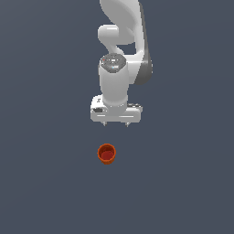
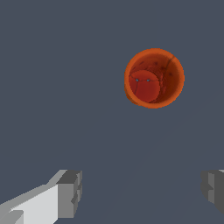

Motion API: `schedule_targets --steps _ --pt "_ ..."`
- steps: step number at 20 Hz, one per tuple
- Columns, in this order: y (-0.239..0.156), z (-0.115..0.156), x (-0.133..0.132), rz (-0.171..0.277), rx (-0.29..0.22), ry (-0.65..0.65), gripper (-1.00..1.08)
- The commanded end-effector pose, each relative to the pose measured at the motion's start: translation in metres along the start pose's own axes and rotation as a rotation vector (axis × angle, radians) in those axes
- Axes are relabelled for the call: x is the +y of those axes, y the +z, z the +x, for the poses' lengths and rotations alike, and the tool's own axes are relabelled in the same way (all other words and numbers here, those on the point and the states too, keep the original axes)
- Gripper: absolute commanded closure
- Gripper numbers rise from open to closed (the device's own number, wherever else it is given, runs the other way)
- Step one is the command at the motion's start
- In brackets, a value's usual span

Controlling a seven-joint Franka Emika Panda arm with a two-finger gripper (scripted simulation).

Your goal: Pick up the object and move it to a goal position.

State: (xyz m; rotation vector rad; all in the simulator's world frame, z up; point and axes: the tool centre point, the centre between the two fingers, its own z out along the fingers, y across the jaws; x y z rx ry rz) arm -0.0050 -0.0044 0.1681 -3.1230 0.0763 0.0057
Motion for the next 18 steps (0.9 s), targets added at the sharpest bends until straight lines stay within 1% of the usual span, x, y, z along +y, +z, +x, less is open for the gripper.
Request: schedule_targets --steps 1,7,12,18 --pt "0.000 0.000 0.000 0.000 0.000 0.000 -0.20" --pt "-0.008 0.006 -0.001 -0.012 0.022 -0.007 -0.20" --pt "-0.007 0.007 -0.001 -0.010 0.022 -0.014 -0.20" --pt "-0.004 0.011 0.000 0.001 0.020 -0.054 -0.20"
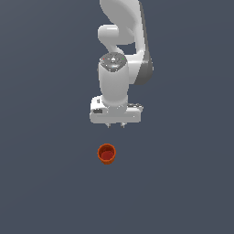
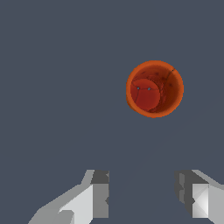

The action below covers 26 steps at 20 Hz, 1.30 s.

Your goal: Pick up the object and move it to a goal position.

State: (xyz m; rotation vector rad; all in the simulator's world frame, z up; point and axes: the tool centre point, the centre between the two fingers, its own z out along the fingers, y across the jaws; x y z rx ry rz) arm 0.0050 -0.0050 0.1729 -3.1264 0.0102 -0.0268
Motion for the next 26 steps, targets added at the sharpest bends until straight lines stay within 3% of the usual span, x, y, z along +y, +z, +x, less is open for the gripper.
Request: schedule_targets --steps 1,14,26 --pt "0.002 0.002 0.001 0.006 -0.001 -0.022 -0.20" --pt "0.022 0.026 0.009 0.073 0.005 -0.233 -0.20" --pt "0.043 0.051 0.021 0.159 0.044 -0.463 -0.20"
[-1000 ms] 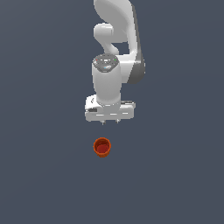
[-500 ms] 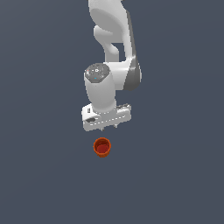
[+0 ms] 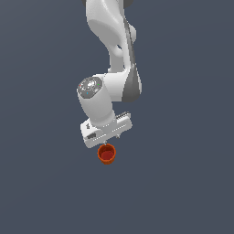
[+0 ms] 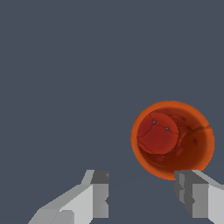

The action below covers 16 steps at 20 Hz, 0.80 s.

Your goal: Pick up the object and move it to a goal position.

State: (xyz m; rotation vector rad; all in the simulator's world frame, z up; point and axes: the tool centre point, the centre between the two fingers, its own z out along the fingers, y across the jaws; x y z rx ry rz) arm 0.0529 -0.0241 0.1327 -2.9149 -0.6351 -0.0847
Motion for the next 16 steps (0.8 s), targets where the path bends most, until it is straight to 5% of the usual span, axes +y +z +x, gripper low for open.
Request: schedule_targets --steps 1,16 --pt "0.004 0.003 0.005 0.017 0.012 -0.049 -0.20" --pt "0.022 0.019 0.041 0.102 0.121 -0.322 -0.20"
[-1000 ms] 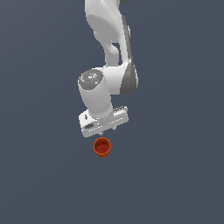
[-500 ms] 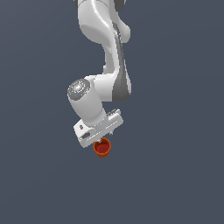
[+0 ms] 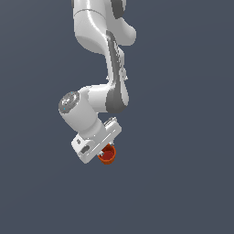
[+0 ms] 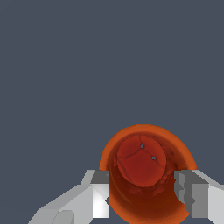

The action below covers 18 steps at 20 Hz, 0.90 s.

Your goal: Pick up the object and move it to a goal position.

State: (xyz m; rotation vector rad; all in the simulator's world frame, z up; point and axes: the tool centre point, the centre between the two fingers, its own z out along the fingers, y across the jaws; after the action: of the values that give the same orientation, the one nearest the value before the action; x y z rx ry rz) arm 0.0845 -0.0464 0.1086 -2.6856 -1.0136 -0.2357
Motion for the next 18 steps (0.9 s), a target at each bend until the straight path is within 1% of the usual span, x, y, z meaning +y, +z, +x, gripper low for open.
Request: schedule_targets --steps 1,11,18 --pt "0.002 0.000 0.007 0.011 0.023 -0.046 -0.20" --pt "0.007 -0.002 0.034 0.034 0.116 -0.205 -0.20" --pt "0.007 -0.004 0.046 0.036 0.158 -0.267 -0.20"
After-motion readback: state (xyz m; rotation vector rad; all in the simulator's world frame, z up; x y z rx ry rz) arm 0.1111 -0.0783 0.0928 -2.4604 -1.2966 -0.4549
